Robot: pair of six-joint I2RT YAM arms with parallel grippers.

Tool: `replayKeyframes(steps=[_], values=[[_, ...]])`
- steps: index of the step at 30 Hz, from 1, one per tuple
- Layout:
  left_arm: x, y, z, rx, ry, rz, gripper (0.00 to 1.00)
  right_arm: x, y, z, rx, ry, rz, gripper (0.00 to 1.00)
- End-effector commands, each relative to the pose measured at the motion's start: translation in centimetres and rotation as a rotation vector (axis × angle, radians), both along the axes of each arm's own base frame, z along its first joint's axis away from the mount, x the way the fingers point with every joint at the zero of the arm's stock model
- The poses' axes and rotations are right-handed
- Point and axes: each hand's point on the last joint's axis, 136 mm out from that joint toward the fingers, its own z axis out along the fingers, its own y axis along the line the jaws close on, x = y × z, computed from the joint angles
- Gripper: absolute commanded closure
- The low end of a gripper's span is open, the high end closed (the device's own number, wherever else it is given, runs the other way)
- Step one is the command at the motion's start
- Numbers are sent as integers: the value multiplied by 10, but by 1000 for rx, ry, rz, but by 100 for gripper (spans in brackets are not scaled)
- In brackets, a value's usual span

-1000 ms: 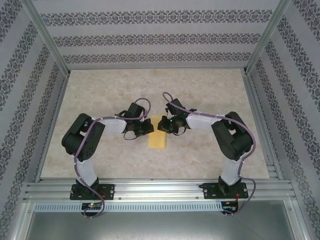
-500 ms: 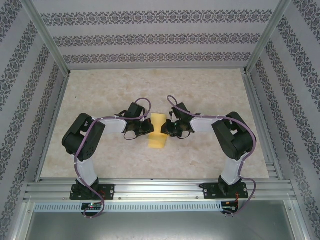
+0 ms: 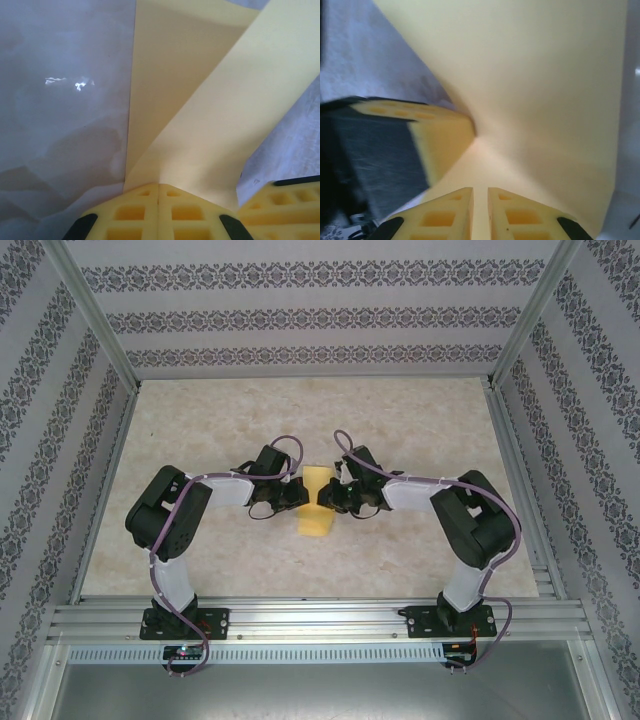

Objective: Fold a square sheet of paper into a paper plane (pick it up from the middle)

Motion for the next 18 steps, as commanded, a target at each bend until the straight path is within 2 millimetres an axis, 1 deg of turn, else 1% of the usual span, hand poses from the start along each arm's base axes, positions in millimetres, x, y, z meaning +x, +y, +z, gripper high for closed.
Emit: replayKeyframes(steps=[1, 4, 6, 8, 10, 13, 15, 18], values=[[-27, 17, -48, 132, 107, -14, 100, -13, -8, -26, -43, 48, -7, 83], [-27, 17, -48, 132, 108, -14, 100, -21, -14, -38, -64, 66, -10, 83], [-28, 17, -49, 134, 109, -16, 100, -21, -14, -36, -58, 60, -2, 83], [-28, 17, -50, 137, 111, -20, 100, -18, -11, -23, -43, 35, -1, 82], [-29, 18, -50, 140, 113, -19, 100, -15, -8, -3, -15, -12, 6, 81], [-29, 18, -50, 139, 113, -20, 100, -15, -2, 17, 40, -43, 13, 81], [-29, 18, -51, 141, 115, -21, 100, -19, 0, 18, 54, -32, 16, 81], [-28, 17, -50, 139, 113, -22, 100, -27, 0, 5, 44, -4, 14, 81]])
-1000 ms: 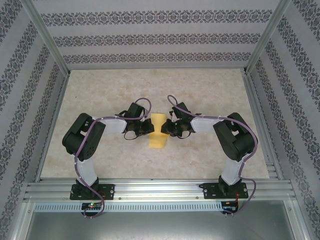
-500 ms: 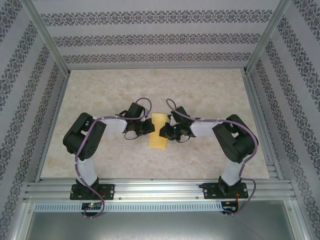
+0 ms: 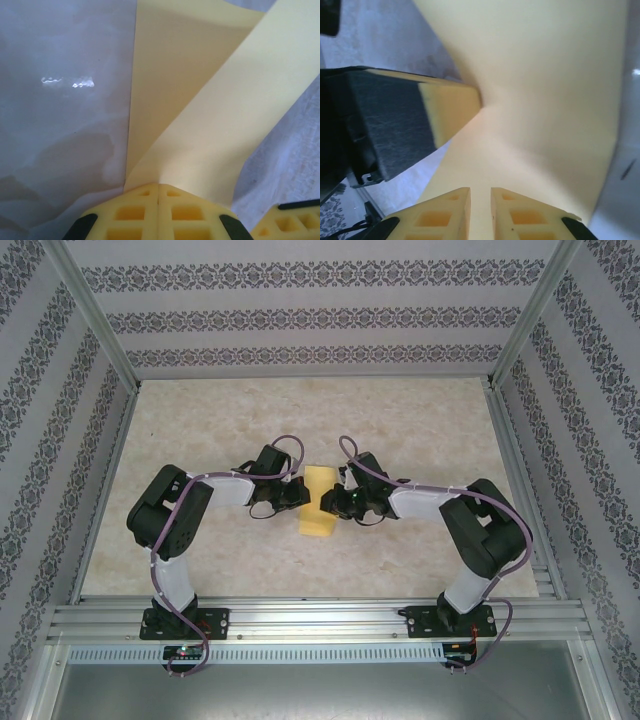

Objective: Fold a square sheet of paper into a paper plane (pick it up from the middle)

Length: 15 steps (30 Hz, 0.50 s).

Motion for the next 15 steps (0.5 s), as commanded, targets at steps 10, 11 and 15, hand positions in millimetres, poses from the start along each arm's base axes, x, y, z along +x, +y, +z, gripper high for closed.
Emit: replayKeyframes(steps=[10, 11, 15], values=[[-31, 21, -51, 154, 118, -14, 100, -30, -11, -54, -60, 107, -5, 82], [-31, 21, -51, 154, 118, -14, 100, -29, -10, -50, -53, 101, -1, 82], [-32, 22, -51, 158, 119, -15, 100, -24, -4, -21, -27, 33, 12, 81]])
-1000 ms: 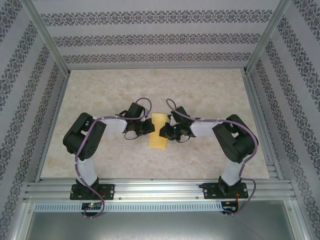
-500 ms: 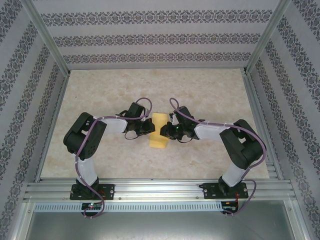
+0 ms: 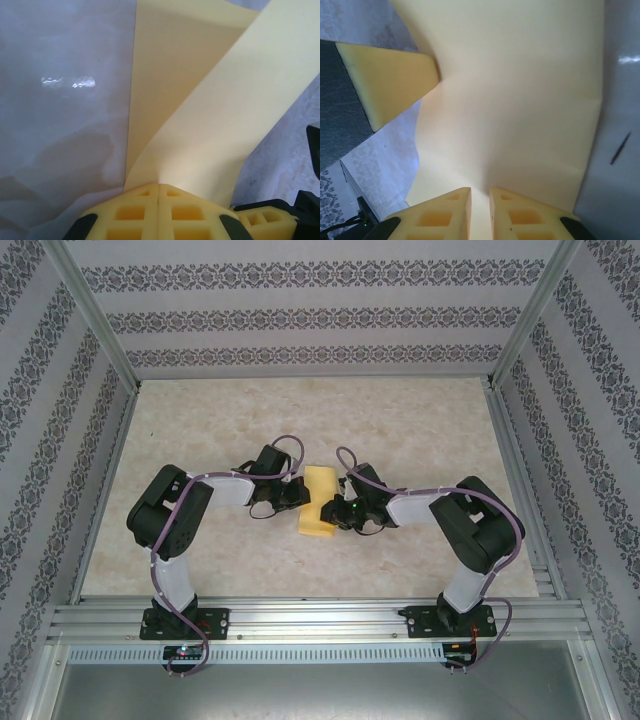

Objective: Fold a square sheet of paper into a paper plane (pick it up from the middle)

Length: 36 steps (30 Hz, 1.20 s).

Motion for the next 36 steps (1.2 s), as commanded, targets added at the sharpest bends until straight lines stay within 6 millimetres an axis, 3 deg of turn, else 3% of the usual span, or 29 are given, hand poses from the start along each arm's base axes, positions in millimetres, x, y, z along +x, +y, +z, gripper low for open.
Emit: replayKeyframes(steps=[1, 4, 6, 14, 17, 23, 25, 32, 34, 36], values=[[-32, 23, -51, 160, 120, -13, 100, -7, 0, 13, -12, -37, 19, 81], [-32, 23, -51, 162, 120, -12, 100, -11, 4, 24, 9, -53, 33, 81], [-31, 23, -51, 163, 119, -12, 100, -17, 5, 20, 5, -43, 46, 81], [-32, 23, -51, 166, 119, -16, 100, -37, -8, -26, -59, 44, 32, 82], [-32, 24, -52, 169, 120, -12, 100, -37, -6, -20, -48, 37, 37, 82], [-33, 24, -52, 169, 126, -17, 100, -31, 0, 17, 8, -48, 45, 81], [-32, 23, -51, 168, 122, -20, 100, -35, 0, 15, 6, -38, 55, 81], [-35, 23, -52, 163, 124, -23, 100, -46, -9, -25, -62, 54, 50, 81], [-36, 25, -54, 169, 126, -25, 100, -45, -8, -21, -58, 48, 47, 81], [-38, 26, -57, 176, 129, -26, 100, -37, -3, -5, -44, 14, 48, 81]])
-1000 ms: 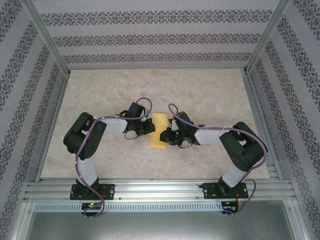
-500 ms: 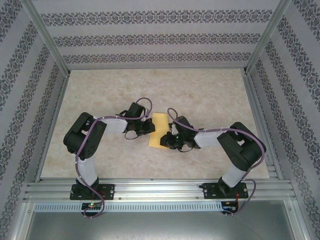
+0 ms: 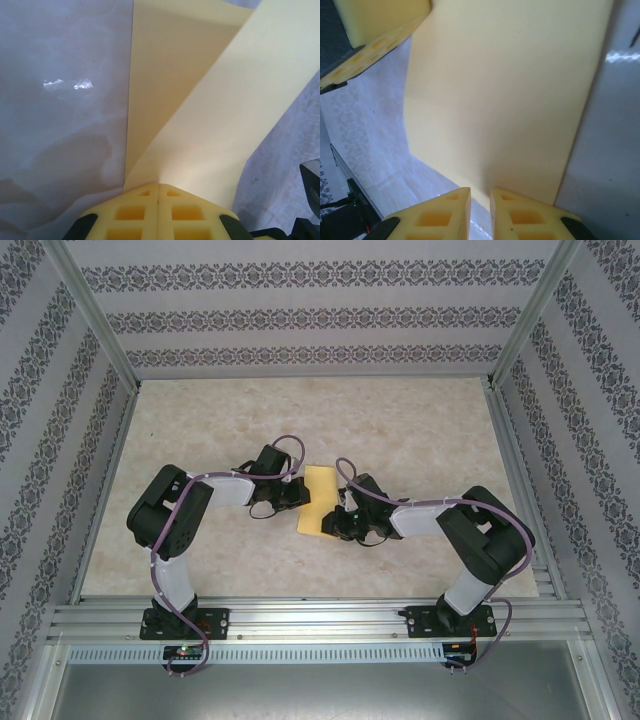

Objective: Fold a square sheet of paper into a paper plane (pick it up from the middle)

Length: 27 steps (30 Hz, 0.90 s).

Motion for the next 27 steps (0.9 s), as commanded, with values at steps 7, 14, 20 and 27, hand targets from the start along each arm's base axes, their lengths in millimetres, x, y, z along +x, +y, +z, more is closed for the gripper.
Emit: replayKeyframes(steps=[7, 14, 20, 27], values=[[-37, 25, -56, 171, 144, -10, 100, 48, -5, 62, 5, -198, -74, 79], [-40, 27, -59, 174, 149, -12, 100, 84, 0, 61, 51, -149, -87, 78], [-41, 25, -59, 168, 150, -23, 100, 97, 2, 44, 46, -130, -98, 78], [-40, 21, -56, 145, 145, -37, 100, 97, -12, 22, 10, -107, -113, 78]])
